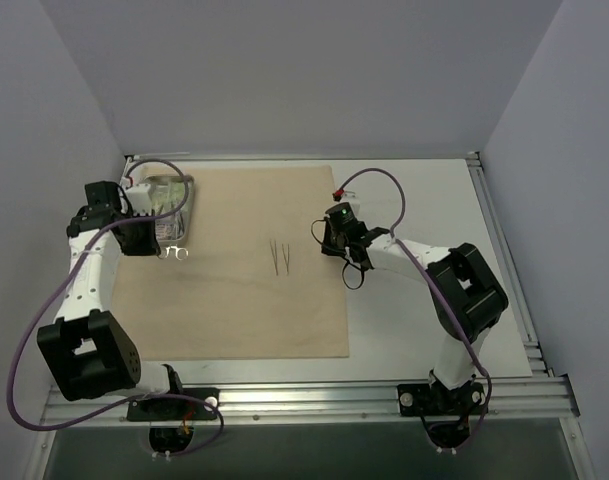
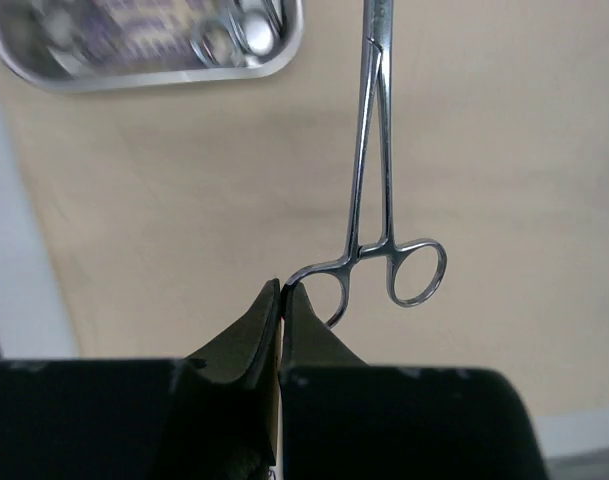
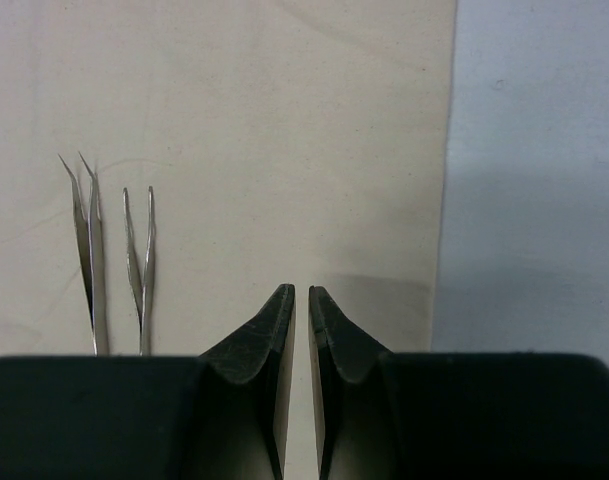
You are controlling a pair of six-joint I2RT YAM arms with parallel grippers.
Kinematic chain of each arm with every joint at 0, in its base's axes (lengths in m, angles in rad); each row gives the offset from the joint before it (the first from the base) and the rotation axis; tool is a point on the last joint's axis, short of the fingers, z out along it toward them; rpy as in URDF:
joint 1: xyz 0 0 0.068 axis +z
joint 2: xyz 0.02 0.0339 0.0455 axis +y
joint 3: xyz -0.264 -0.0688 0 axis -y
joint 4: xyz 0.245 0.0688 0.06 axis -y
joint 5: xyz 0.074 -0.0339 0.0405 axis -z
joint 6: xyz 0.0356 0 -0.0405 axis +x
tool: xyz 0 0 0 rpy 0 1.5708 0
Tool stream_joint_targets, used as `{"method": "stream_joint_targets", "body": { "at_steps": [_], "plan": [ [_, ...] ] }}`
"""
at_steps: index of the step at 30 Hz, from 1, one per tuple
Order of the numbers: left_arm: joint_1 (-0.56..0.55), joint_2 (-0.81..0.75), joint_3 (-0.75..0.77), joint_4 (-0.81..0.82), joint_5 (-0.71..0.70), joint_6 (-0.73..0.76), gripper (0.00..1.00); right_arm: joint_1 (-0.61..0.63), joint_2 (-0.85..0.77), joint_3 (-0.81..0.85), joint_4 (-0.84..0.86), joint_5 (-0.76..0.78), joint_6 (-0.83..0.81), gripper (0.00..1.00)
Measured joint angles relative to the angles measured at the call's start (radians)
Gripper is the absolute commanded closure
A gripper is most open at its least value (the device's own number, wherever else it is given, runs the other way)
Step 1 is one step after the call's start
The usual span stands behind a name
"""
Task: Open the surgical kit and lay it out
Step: Place the medical item in the surgical kit.
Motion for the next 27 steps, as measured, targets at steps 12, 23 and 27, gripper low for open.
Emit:
{"method": "stream_joint_targets", "body": {
  "at_steps": [12,23,27],
  "plan": [
    [-0.038,-0.033,-0.22,-0.126,0.075,-0.018,0.98,0.087,-0.05,-0.027,0.009,0.023,0.04,0.92],
    [-0.081,0.152,-0.211,-0.086,0.074,-0.139,0.98,0.095,-0.071,-0.05,0.007,0.066,0.061,0.92],
    [-0.091,0.245,-0.201,-0.084,0.079,-0.161,0.98,0.095,-0.071,-0.049,0.001,0.074,0.06,0.92]
  ]
}}
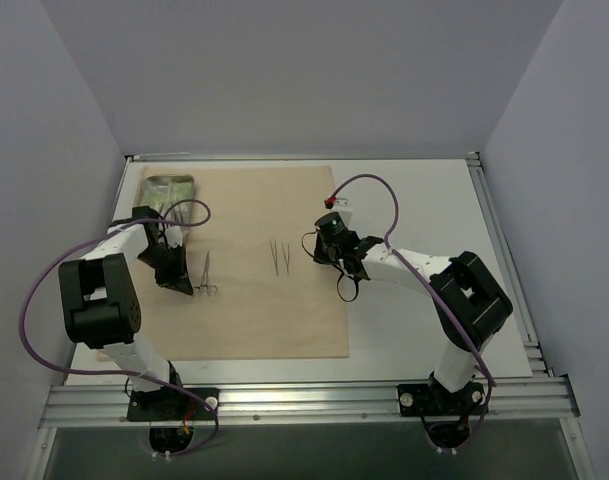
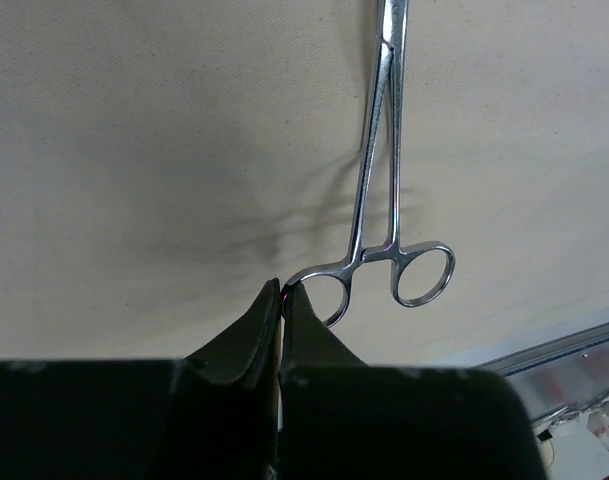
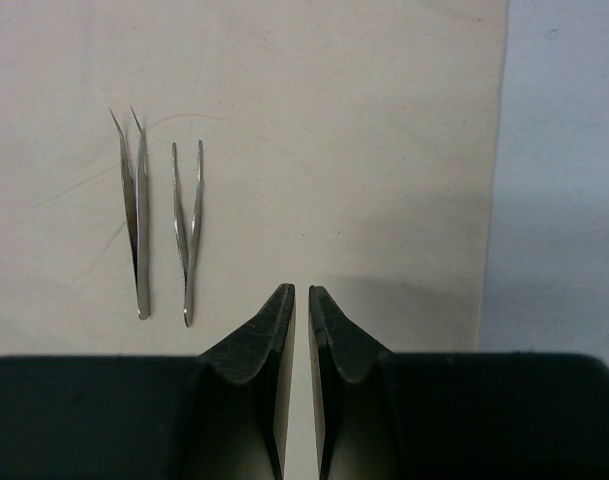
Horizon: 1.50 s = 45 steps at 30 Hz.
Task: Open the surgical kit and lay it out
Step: Place the medical item in the surgical kit.
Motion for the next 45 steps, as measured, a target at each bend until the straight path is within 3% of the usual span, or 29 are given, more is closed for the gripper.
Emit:
{"method": "stream_joint_targets", "body": {
  "at_steps": [22,25,30,45],
  "plan": [
    [0.0,0.074,0.036,-0.013,-0.019,-0.021,0.94,-0.011,0.0,0.027,-0.053,0.028,-0.025,0.84],
    [-0.001,0.089,0.047,-0.021,-0.024,-0.004,0.9,-0.011,0.0,0.027,-0.054,0.028,-0.026,0.84],
    [-0.008,0.119,0.058,-0.031,-0.04,0.022,0.71,-0.011,0.0,0.027,-0.055,0.028,-0.029,0.84],
    [-0.029,0.065,0.095,-0.071,-0.109,0.064,0.7,-0.011,0.0,0.027,-0.056,0.029,-0.029,0.84]
  ]
}}
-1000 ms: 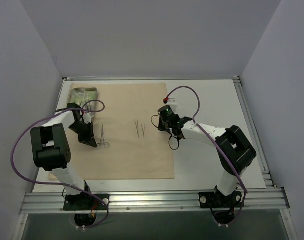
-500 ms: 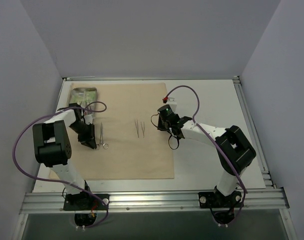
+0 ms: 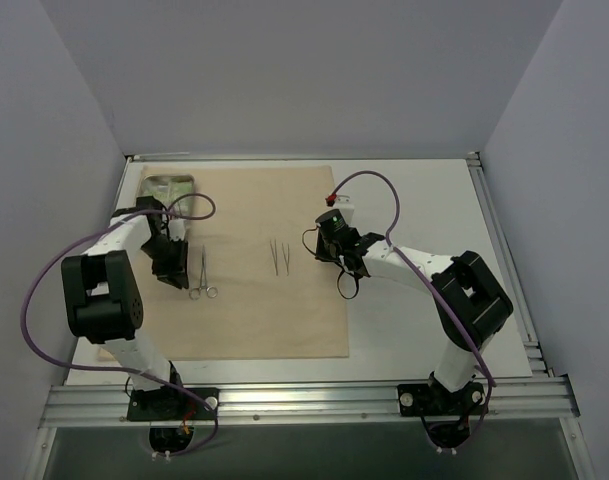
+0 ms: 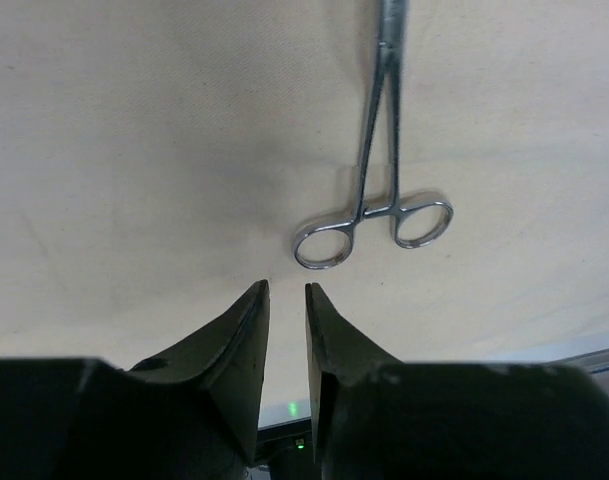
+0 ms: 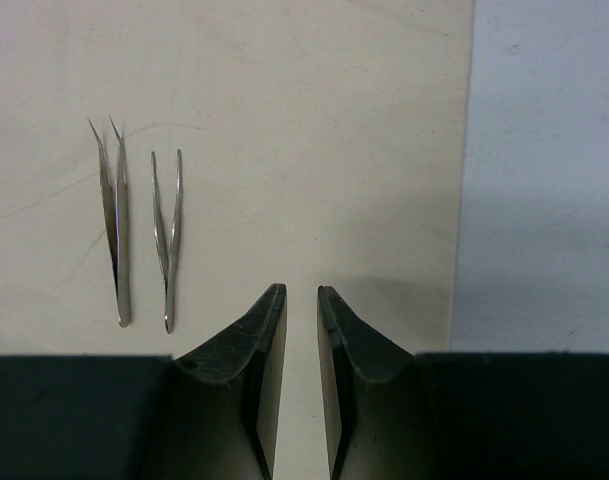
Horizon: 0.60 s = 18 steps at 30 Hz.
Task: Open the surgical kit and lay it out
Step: Place the medical item in the surgical kit.
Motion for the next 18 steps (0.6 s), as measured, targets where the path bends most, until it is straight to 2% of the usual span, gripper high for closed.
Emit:
{"method": "stream_joint_targets", "body": {
  "at_steps": [4,8,12,18],
  "plan": [
    [-0.061,-0.095,0.028,0.003,-0.04,0.037,0.71,0.0,0.0,0.0,0.0,0.002,-0.003,0.84],
    [-0.17,-0.145,0.055,0.046,-0.092,0.053,0.72,-0.001,-0.001,0.0,0.003,0.004,-0.01,0.84],
    [-0.202,-0.071,0.114,0.081,-0.137,0.058,0.73,-0.013,0.006,0.034,-0.015,-0.013,-0.045,0.83],
    [-0.188,0.065,0.188,0.161,-0.23,0.057,0.75,-0.058,0.104,0.238,-0.016,-0.043,-0.113,0.83]
  ]
}}
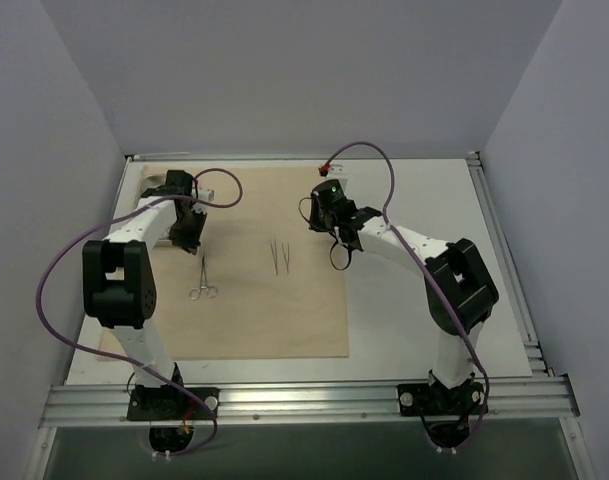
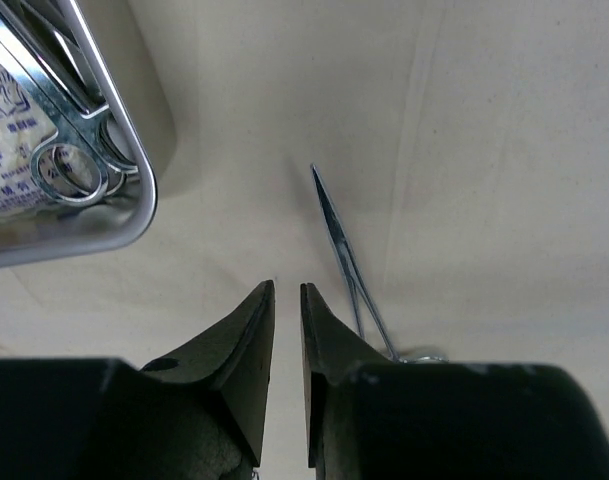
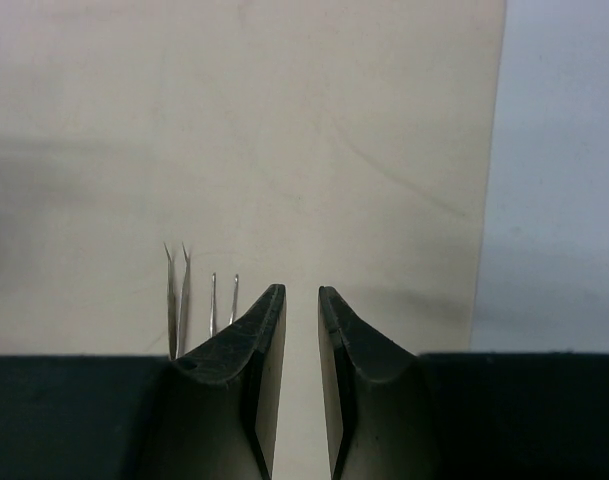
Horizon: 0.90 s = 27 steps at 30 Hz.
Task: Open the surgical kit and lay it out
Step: Place the medical item in the surgical kit.
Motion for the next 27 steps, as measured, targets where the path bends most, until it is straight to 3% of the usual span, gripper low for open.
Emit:
{"method": "stream_joint_targets", "body": {
  "at_steps": [11,21,27],
  "plan": [
    [-0.001,0.182,0.067,0.067,0.001,-0.025,0.8,-0.042,0.066,0.037,-0.013,-0.035,-0.026,0.83],
    [-0.001,0.212,0.112,0.068,0.002,-0.044,0.81,-0.049,0.074,0.037,-0.013,-0.053,-0.026,0.83],
    [0.006,0.192,0.093,0.076,0.022,-0.048,0.8,0.006,0.071,0.037,0.016,-0.06,-0.06,0.84]
  ]
}}
